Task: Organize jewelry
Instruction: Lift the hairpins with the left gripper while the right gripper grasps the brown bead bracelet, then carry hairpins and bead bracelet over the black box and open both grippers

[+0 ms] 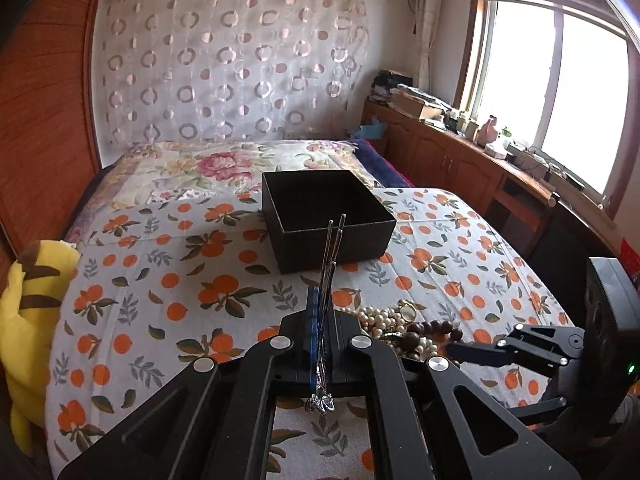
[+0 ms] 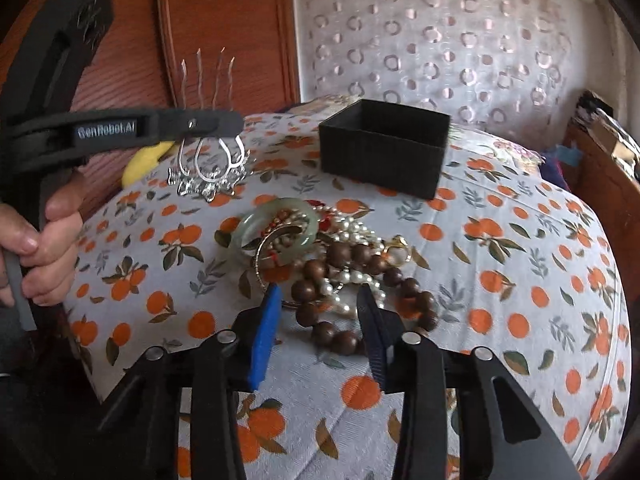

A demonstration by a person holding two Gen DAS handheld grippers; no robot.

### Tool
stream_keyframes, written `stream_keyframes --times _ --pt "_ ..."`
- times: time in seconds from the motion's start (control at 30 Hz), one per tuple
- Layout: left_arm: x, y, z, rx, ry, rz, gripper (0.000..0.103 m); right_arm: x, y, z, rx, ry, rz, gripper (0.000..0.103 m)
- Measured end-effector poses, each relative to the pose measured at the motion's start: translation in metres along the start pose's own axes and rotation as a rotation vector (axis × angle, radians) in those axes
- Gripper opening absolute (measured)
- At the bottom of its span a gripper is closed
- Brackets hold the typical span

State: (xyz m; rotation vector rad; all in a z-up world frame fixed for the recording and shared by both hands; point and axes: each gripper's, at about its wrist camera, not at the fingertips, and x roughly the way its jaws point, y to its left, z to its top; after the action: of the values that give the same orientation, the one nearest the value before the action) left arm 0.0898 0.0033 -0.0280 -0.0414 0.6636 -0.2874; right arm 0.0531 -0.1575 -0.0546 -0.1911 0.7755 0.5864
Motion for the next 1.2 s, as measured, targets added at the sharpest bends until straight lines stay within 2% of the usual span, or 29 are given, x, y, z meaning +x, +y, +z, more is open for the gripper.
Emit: stream_keyframes --times 0.07,0.13,0.23,0.37,0.6,0.83,1.2 --pt "-0.001 0.0 0.001 -0.001 -0.002 0.002 0.001 0.005 0.002 0.0 -0.013 0.019 0.003 0.038" --pt "-0.002 0.001 0.002 0.0 -0.002 0.003 0.001 0.009 0.0 0.0 -0.015 0.039 0.005 0.029" --pt "-0.002 0.001 0.002 0.0 -0.002 0.002 0.001 0.014 -0.001 0.0 -0.022 0.06 0.017 0.026" --pt "-0.002 0.002 0.004 0.005 -0.002 0.003 0.001 0.014 -0.004 0.001 -0.028 0.07 0.03 0.015" --pt "0.004 0.003 0.012 0.004 0.004 0.002 0.001 -0.004 -0.017 0.014 -0.008 -0.003 0.03 0.015" --pt "0.018 0.006 0.029 0.011 0.003 0.011 0.001 -0.028 -0.04 0.046 0.003 -0.101 0.007 0.015" --pt "0.042 -0.008 0.06 0.065 0.002 0.03 0.001 -0.043 -0.062 0.09 -0.013 -0.175 -0.04 0.015"
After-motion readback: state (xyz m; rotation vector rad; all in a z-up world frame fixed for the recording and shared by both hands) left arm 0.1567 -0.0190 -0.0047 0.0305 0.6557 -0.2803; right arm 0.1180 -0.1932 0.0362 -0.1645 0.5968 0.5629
